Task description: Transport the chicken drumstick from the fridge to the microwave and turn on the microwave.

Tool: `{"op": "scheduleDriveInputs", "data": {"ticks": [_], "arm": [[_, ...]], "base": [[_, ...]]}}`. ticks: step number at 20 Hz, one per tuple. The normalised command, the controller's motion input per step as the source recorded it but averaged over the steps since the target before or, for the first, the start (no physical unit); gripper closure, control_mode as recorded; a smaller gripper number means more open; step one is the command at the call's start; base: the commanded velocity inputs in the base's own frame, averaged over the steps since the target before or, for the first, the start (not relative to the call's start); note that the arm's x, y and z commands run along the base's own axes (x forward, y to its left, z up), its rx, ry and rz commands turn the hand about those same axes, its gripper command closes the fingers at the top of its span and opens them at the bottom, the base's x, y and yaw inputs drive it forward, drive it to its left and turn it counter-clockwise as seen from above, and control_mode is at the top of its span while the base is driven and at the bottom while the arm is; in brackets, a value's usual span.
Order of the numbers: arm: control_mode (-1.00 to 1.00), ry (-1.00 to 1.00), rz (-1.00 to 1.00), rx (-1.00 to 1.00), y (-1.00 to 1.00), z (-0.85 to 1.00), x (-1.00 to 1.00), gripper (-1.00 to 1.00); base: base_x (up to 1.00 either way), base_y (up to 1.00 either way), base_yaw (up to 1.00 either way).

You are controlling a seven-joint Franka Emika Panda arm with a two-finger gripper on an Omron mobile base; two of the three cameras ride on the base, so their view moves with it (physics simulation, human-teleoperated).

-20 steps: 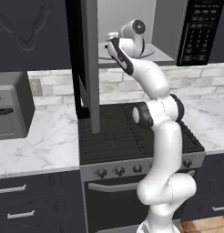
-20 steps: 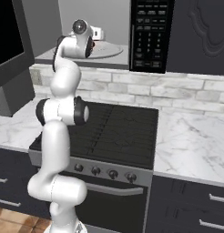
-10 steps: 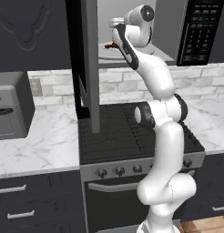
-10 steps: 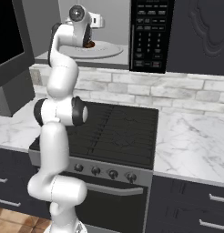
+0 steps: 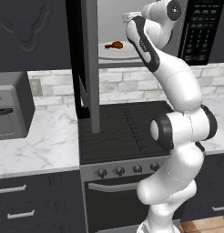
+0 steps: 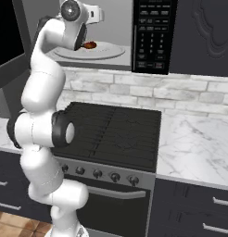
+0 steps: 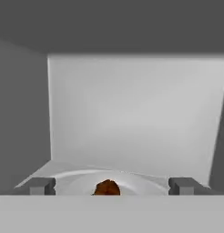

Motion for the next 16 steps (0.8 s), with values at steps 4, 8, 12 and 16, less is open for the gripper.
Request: {"op": "scheduleDriveInputs", "data": {"ticks": [4, 8, 12, 16], "arm": [[-1.0, -0.54, 0.0, -0.03, 0.0, -0.09, -1.0, -1.0], [-1.0, -0.27, 0.0, 0.01, -0.06, -0.06, -1.0, -1.0], [-1.0, -0.07, 0.0, 0.13, -0.18, 0.15, -1.0, -1.0], [-1.0, 0.0, -0.01, 0.13, -0.28, 0.2, -1.0, -1.0]], "base": [[0.0, 0.0, 0.0], [0.0, 0.0, 0.0], [0.0, 0.0, 0.0], [0.0, 0.0, 0.0]]}}
